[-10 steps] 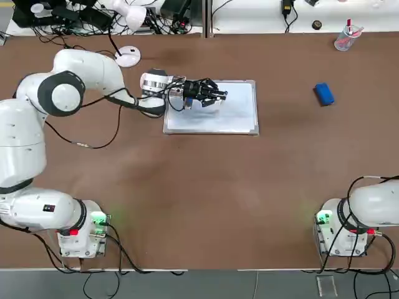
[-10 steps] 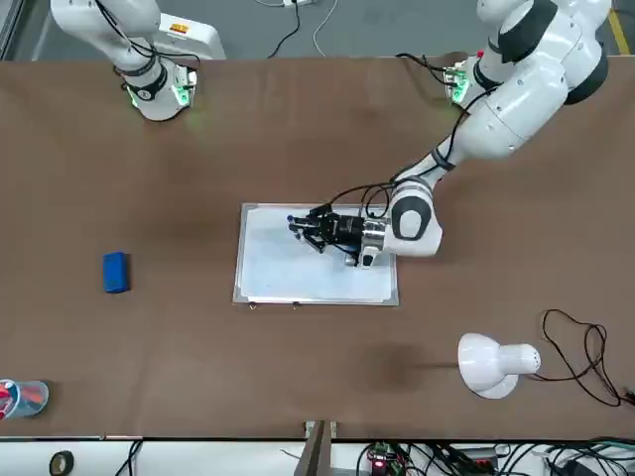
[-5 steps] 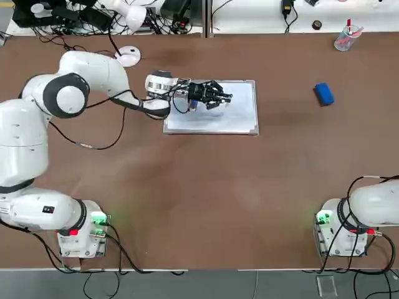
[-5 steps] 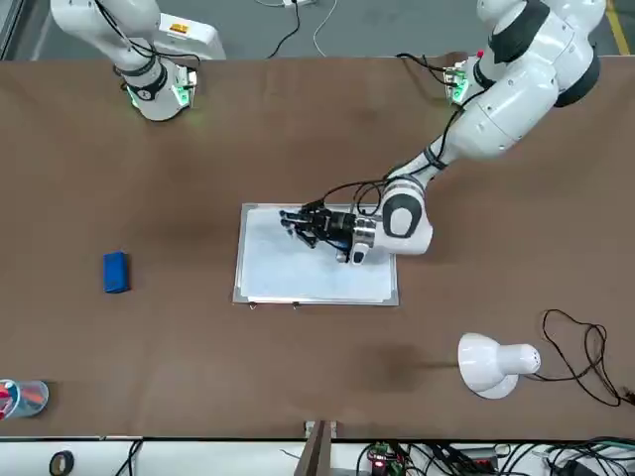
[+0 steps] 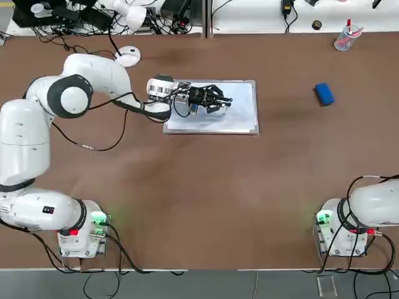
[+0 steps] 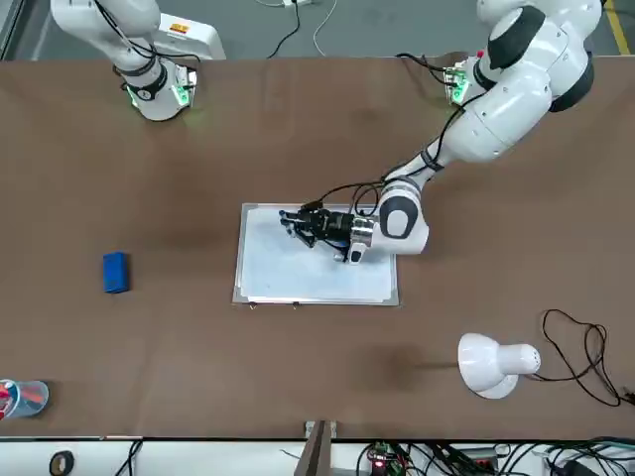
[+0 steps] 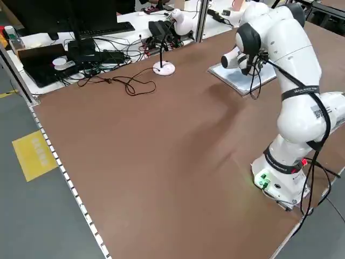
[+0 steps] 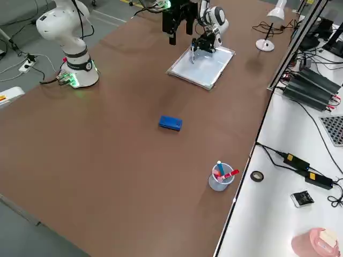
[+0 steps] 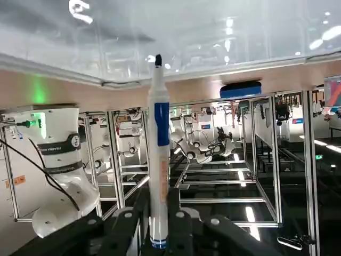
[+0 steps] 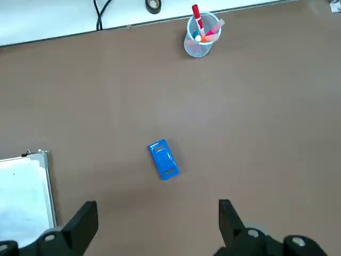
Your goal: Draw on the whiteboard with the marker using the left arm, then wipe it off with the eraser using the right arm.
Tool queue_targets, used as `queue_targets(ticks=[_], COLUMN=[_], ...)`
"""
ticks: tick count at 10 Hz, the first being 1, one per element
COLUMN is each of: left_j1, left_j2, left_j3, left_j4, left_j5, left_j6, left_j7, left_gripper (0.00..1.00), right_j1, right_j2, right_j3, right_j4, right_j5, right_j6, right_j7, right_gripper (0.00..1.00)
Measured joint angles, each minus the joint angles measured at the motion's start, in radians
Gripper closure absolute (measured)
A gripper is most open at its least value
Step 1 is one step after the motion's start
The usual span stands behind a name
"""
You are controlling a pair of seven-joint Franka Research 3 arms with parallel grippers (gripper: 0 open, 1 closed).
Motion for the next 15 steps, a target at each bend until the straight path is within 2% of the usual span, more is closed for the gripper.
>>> queue_targets(ticks=[10, 15], left_j1=[0.008, 0.023], left_j2=[0.011, 0.002], left_j3=[0.033, 0.036], left_j4=[0.033, 0.021], left_j5=[0.0, 0.0], left_j6=[-0.02, -0.02], left_j7=[0.016, 0.016], left_gripper=[0.82, 0.82], right_j1=[0.002, 0.003], right_j2=[-0.001, -0.001], right_j3=[0.002, 0.003], right_j4=[-0.023, -0.023], right_j5=[0.019, 0.019], right_j6=[0.016, 0.015], right_j7=[0.004, 0.004], right_gripper=[0.0, 0.0])
